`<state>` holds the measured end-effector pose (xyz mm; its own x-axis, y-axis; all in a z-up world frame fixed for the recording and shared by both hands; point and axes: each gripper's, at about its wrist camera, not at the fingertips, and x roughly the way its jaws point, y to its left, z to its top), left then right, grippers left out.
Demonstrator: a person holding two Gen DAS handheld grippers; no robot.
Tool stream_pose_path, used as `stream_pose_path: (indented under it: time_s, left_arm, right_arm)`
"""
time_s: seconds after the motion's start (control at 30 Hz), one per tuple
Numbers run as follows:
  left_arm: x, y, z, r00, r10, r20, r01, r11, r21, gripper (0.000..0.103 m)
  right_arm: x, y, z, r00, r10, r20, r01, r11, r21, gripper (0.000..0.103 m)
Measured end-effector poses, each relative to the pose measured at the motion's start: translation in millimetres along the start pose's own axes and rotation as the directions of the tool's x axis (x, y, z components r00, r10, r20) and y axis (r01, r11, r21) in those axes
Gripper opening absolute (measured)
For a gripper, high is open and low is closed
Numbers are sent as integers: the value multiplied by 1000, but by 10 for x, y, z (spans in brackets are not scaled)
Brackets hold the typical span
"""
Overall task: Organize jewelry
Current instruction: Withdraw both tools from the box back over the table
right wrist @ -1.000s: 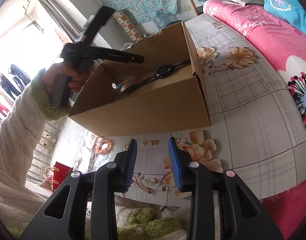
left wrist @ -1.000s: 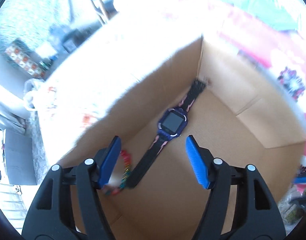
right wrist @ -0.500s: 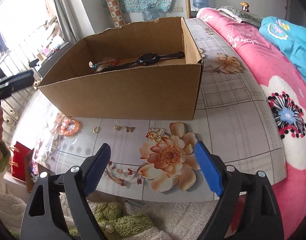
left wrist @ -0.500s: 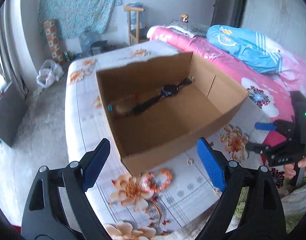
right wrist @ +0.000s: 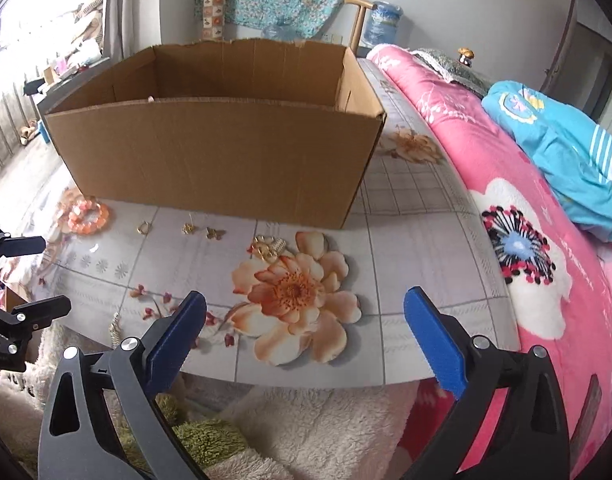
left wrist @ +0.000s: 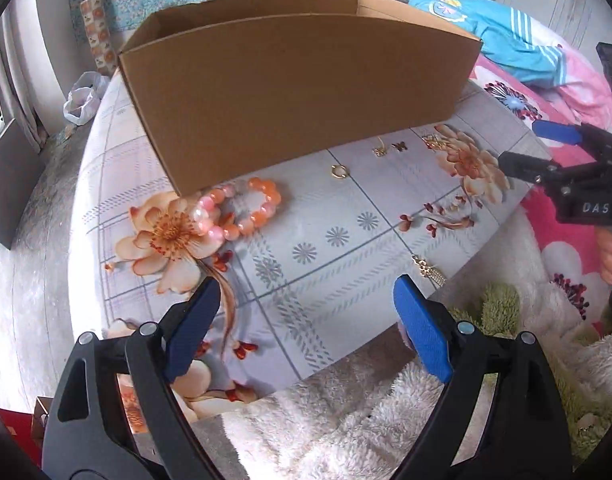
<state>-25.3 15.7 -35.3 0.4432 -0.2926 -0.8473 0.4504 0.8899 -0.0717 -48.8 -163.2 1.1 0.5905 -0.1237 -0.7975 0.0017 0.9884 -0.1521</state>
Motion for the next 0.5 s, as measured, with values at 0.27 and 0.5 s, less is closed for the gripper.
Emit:
stream_pose_path:
  time_s: [0.27,0.5]
  left_arm:
    - [216,-114,89,997,75,-36,-76,997,-21,84]
    - [243,-75,133,994,106,-35,-108,992,-70,88]
  right_arm:
    - [270,-86,-55,997,-42,-62,46,997,70,96]
    - [486,-229,-51,994,0,-113,13,993,116,96]
